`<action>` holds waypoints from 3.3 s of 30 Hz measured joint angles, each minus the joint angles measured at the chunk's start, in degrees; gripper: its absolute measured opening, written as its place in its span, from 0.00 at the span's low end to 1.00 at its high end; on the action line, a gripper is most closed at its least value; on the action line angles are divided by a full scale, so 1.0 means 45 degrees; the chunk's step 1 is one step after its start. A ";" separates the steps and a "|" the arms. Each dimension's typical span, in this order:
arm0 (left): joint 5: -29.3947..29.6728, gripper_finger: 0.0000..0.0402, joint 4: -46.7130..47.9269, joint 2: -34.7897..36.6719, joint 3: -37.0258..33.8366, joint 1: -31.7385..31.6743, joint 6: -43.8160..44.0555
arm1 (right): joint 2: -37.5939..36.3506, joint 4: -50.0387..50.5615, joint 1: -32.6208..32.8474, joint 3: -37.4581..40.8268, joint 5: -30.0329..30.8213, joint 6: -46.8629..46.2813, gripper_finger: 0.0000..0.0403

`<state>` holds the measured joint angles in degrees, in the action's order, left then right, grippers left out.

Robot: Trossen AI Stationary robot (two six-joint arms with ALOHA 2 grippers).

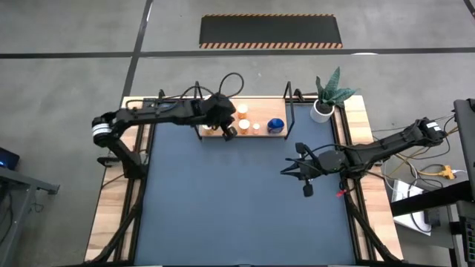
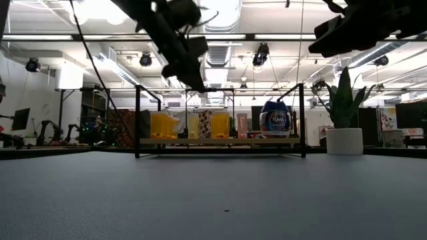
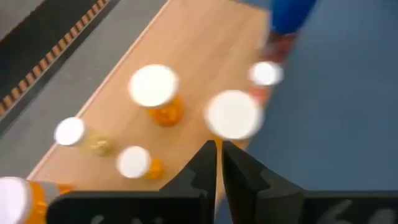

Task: Pick and place medicine bottles onto shelf by color
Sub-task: Adjust the pill bottles on the shelf

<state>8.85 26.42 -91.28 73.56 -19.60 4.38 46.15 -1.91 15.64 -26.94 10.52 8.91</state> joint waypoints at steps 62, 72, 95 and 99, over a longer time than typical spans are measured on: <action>0.1908 0.02 -0.1308 -0.1468 -0.0748 -0.1073 -0.0411 | 0.0097 0.0083 0.0000 -0.0005 0.0005 -0.0190 0.02; 0.1908 0.02 -0.1258 -0.1448 -0.0748 -0.1073 -0.0392 | 0.0102 0.0083 -0.0002 -0.0005 0.0003 -0.0215 0.02; 0.1908 0.02 -0.0832 -0.0925 -0.0612 -0.1063 -0.0387 | 0.0100 0.0083 -0.0003 0.0005 0.0004 -0.0338 0.02; 0.1855 0.02 -0.0761 -0.0579 -0.0612 -0.0987 -0.0376 | 0.0102 0.0080 -0.0005 0.0005 0.0003 -0.0336 0.02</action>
<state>17.19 23.00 -93.89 70.81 -24.04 2.69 46.61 -1.55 15.62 -26.92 10.54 7.40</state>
